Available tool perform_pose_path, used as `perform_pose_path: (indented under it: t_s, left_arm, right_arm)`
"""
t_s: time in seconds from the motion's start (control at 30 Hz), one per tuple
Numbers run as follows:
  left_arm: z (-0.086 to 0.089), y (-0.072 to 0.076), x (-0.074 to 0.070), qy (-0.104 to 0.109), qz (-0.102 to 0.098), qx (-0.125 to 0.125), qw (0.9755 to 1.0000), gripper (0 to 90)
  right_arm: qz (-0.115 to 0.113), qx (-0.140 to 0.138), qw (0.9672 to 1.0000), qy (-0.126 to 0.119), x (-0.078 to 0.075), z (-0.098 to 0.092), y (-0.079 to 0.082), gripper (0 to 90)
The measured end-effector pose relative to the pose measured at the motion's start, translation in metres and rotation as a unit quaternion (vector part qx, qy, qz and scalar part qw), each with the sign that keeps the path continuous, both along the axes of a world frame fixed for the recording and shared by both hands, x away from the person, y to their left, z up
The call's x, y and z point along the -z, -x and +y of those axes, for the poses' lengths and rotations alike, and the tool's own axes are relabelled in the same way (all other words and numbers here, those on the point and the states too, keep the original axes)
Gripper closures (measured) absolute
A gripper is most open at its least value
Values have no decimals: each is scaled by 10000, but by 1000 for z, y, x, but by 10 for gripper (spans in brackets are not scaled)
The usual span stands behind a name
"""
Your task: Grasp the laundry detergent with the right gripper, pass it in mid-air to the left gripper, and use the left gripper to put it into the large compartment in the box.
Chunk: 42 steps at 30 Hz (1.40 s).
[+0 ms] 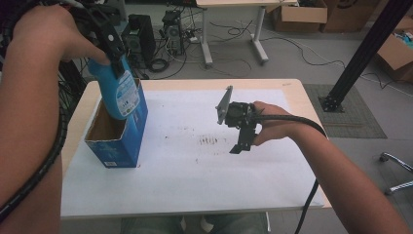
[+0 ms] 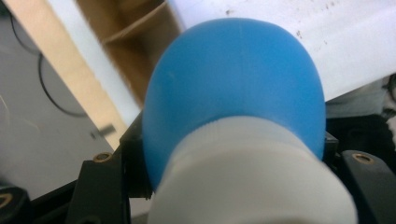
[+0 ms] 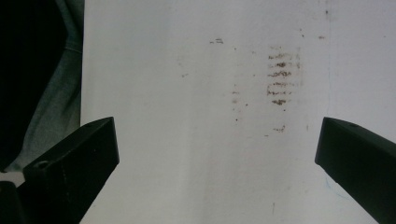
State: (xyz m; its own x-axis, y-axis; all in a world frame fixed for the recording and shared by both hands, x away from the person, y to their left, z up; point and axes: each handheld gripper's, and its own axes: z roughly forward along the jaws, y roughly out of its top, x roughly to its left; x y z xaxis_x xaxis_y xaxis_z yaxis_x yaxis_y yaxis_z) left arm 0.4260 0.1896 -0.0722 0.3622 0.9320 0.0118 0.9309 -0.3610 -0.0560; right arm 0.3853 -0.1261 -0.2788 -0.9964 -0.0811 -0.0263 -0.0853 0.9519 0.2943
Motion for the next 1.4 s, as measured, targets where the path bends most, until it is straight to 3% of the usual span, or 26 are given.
perform_pose_path:
  t_s: [0.17,0.33,0.57,0.8,1.0,1.4]
  left_arm:
    - [16,0,-4,20,-46,-440,9990,383]
    - [30,0,-3,90,-101,-930,9956,383]
    - [37,-2,4,71,-99,-1314,9912,383]
    - [45,-6,20,-59,-57,-1454,9893,382]
    - [52,-6,36,-50,-64,-1565,9876,382]
    - [62,-8,85,7,-141,-1624,9866,382]
  right_arm:
    - [55,-49,9998,163,1,-1,1,0]
    - [87,-52,9996,281,3,-3,3,0]
    - [89,-22,9995,288,3,-8,3,0]
    - [72,-46,9992,392,5,-11,5,0]
    - [57,-23,9991,425,5,-11,5,0]
    - [79,-33,9989,460,6,-7,7,0]
